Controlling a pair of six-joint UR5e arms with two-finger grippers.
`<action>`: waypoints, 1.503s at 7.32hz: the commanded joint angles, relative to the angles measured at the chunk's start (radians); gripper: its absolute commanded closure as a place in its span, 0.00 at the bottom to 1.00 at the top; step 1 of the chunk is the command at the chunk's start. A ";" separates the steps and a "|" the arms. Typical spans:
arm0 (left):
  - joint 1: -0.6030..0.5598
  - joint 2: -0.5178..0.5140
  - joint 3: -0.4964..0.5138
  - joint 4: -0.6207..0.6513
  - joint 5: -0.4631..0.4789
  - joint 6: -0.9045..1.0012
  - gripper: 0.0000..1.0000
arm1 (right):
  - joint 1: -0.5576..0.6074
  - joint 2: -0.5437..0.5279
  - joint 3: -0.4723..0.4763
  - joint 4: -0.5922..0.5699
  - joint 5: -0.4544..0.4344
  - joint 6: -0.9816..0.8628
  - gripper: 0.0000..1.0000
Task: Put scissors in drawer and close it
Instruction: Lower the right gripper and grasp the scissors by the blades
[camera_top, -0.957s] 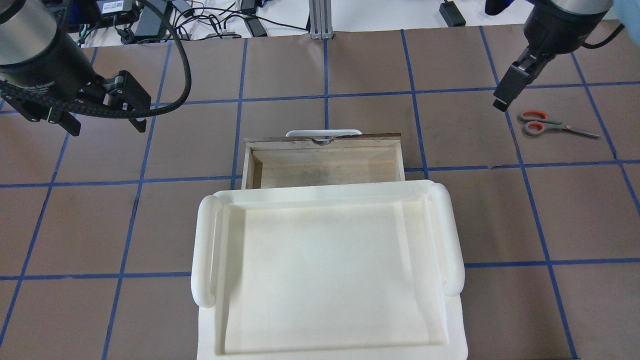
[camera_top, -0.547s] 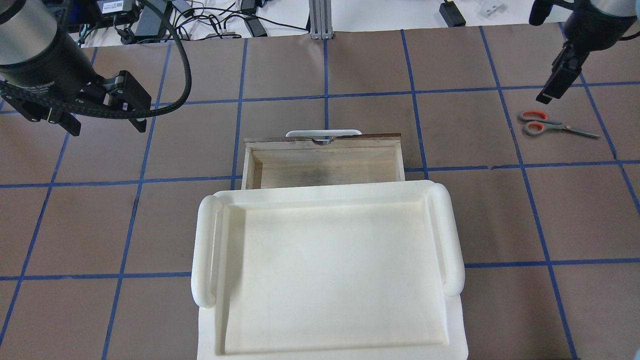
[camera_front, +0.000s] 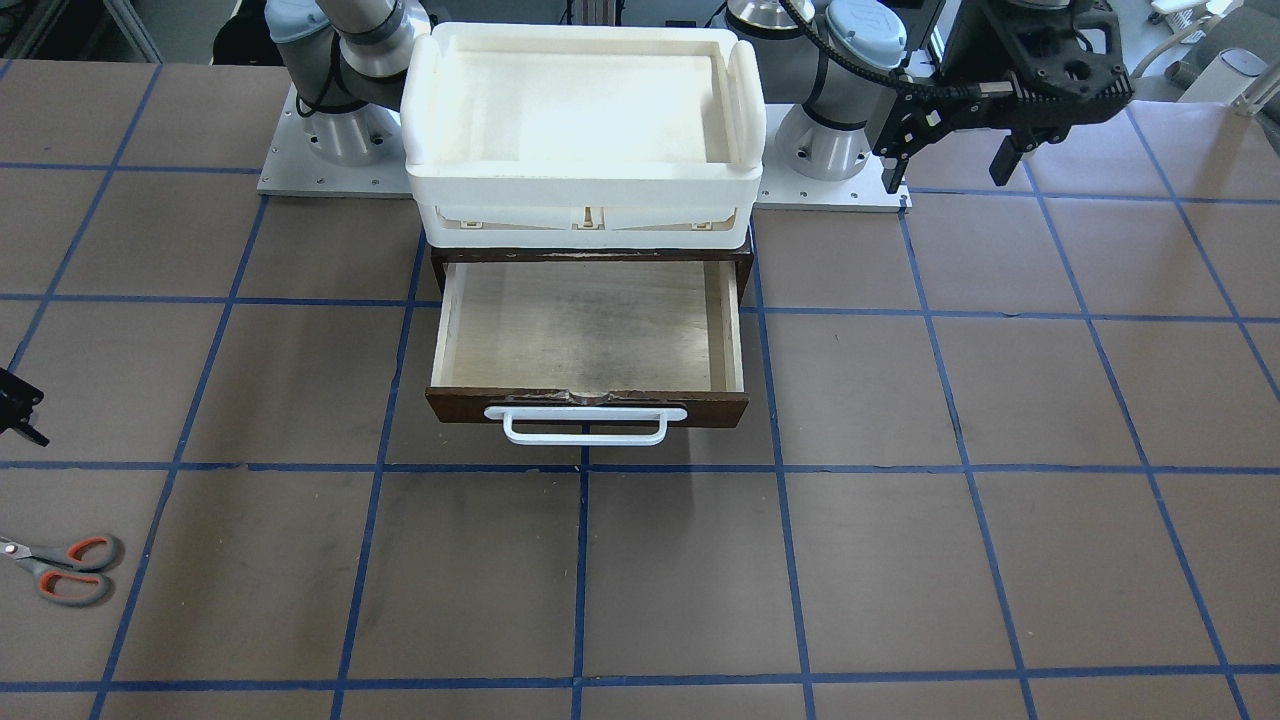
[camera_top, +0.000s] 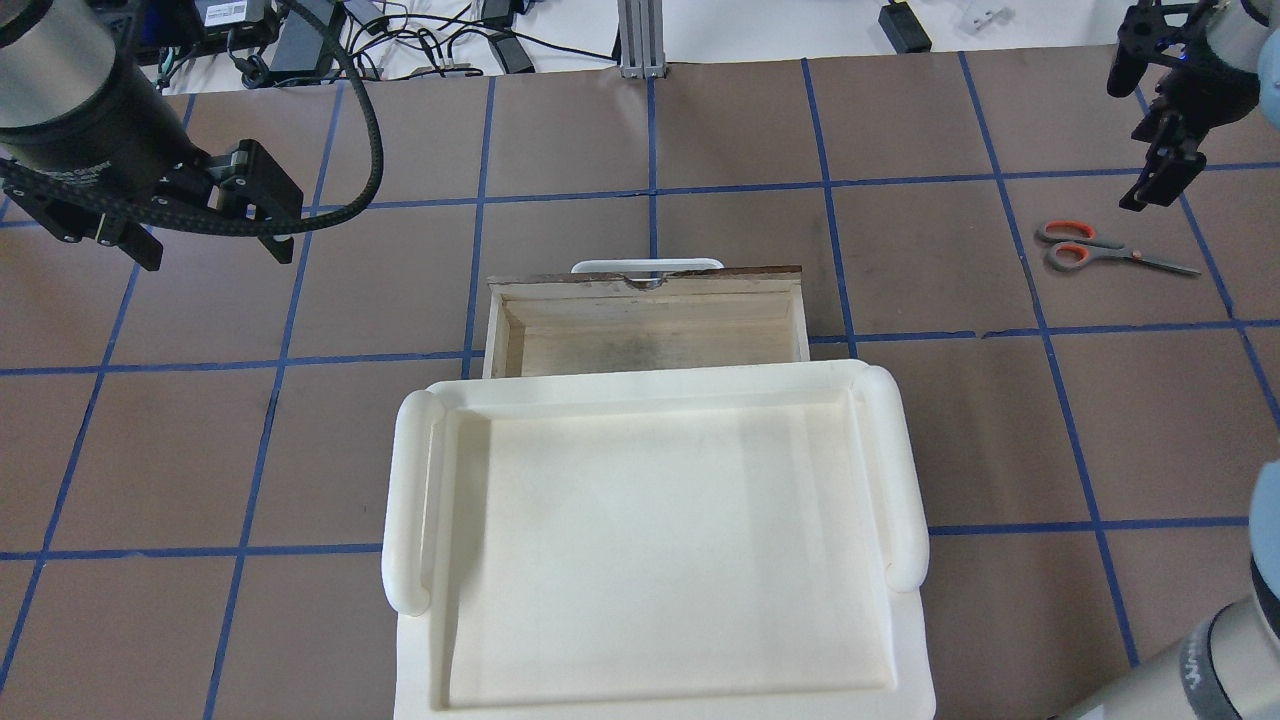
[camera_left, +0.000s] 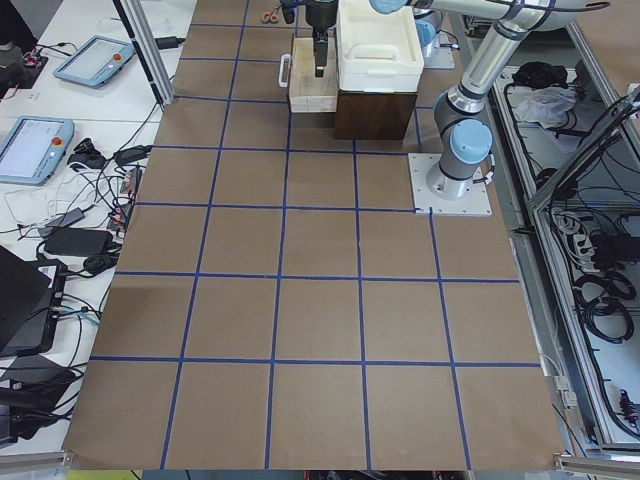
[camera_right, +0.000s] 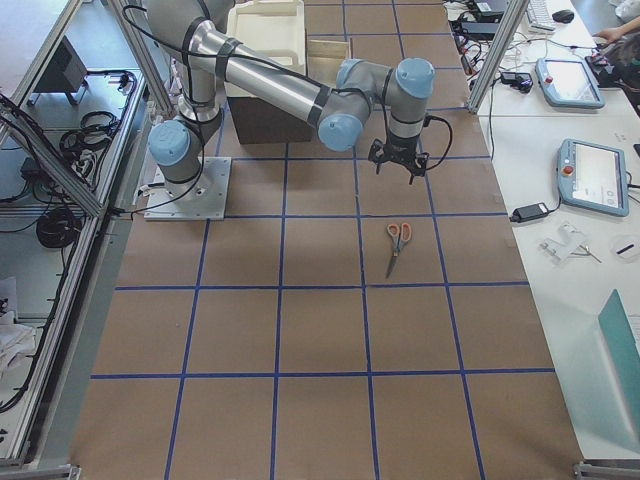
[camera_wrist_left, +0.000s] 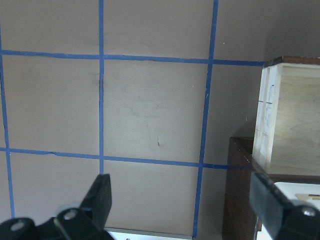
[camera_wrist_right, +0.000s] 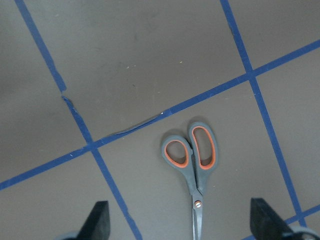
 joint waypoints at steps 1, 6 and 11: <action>0.001 0.000 -0.001 0.000 0.000 0.000 0.00 | -0.035 0.071 -0.006 -0.072 0.009 -0.083 0.01; 0.001 0.000 -0.001 -0.001 0.001 0.000 0.00 | -0.075 0.197 -0.008 -0.162 0.017 -0.178 0.01; 0.001 0.000 0.001 -0.001 0.001 0.000 0.00 | -0.080 0.275 -0.008 -0.196 0.014 -0.177 0.04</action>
